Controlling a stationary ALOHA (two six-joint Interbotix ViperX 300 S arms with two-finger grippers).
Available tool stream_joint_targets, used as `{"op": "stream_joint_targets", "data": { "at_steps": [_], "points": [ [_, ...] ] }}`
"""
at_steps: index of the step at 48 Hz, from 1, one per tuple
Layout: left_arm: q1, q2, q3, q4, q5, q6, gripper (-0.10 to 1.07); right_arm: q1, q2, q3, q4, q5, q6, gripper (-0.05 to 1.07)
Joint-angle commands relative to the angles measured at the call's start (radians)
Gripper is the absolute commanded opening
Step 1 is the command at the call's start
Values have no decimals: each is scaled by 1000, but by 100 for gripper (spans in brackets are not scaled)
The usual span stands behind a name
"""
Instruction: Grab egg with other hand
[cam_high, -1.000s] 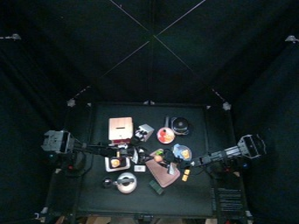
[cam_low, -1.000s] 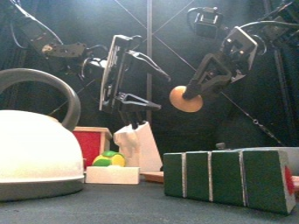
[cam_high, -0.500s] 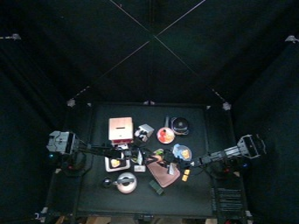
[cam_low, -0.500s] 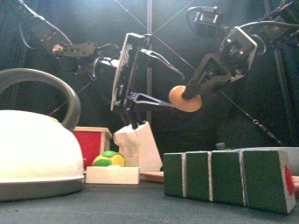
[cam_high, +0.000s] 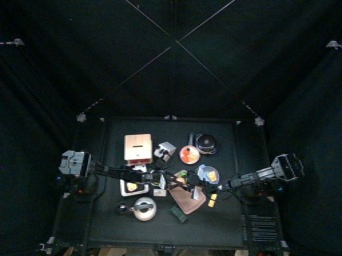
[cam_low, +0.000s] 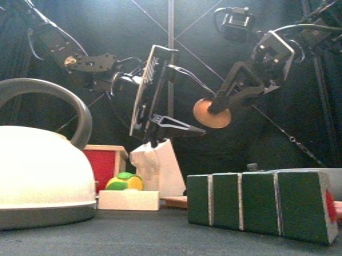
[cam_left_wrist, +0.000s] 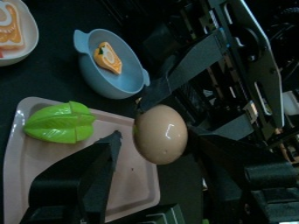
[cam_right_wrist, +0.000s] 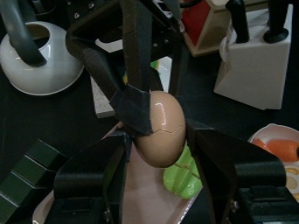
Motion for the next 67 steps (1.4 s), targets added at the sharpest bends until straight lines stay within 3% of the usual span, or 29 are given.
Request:
{"op": "stream_joint_targets", "data": {
  "at_steps": [1,10,28,67],
  "points": [
    [3,-11,-25,2,-9,2,93,2,-11,-23,-5,3,0,58],
    [5,-12,-28,15,-9,2,89,2,-11,-21,-3,3,2,58],
    [5,-14,-26,44,-11,3,58,3,-2,-21,-3,2,0,58],
    [5,-12,-28,43,-11,3,57,-2,25,-31,-2,-3,0,58]
  ]
}}
